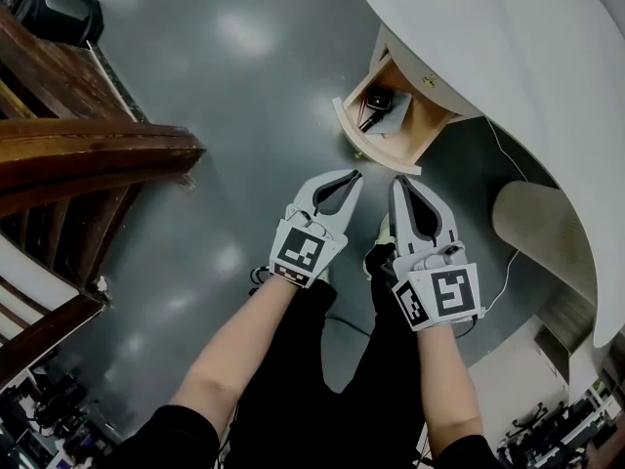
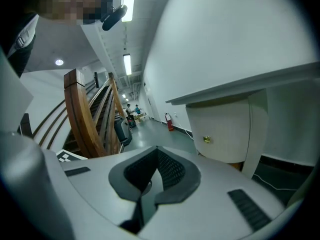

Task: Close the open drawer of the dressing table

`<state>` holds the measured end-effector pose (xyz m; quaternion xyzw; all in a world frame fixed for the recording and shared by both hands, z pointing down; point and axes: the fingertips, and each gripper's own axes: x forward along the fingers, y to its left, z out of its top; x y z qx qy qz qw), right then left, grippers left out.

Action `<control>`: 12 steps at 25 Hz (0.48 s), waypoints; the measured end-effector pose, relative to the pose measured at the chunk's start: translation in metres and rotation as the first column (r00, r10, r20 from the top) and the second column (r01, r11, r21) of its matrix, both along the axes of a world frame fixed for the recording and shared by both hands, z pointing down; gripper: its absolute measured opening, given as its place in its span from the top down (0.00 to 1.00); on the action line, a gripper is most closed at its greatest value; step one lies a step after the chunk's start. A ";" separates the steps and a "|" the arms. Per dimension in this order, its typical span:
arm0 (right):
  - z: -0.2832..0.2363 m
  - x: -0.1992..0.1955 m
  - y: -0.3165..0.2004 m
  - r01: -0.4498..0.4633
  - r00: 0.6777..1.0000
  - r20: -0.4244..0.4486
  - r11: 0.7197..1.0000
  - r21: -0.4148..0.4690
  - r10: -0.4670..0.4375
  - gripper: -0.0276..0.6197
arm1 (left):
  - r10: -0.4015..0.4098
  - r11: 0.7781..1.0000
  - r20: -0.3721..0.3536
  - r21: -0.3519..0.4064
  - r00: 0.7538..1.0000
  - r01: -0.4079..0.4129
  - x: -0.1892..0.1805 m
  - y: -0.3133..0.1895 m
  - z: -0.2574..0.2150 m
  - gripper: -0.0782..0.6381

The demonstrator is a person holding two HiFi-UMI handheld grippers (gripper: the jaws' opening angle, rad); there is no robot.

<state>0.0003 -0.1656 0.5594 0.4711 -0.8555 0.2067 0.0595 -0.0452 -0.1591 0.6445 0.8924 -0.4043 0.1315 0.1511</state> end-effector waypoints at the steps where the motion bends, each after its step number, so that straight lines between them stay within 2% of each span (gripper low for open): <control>1: 0.007 -0.001 -0.001 0.001 1.000 0.000 1.000 0.001 -0.001 0.94 | 0.000 1.000 0.005 -0.001 1.000 0.000 0.000 -0.001 0.011 0.88; 6: 0.032 -0.006 -0.007 0.008 1.000 0.008 1.000 0.005 -0.008 0.94 | 0.000 1.000 0.040 -0.005 0.999 0.000 -0.002 -0.008 0.060 0.82; 12: 0.059 -0.006 -0.014 0.010 1.000 0.012 1.000 0.010 -0.010 0.94 | 0.001 0.999 0.090 -0.050 0.996 0.003 -0.003 -0.014 0.134 0.78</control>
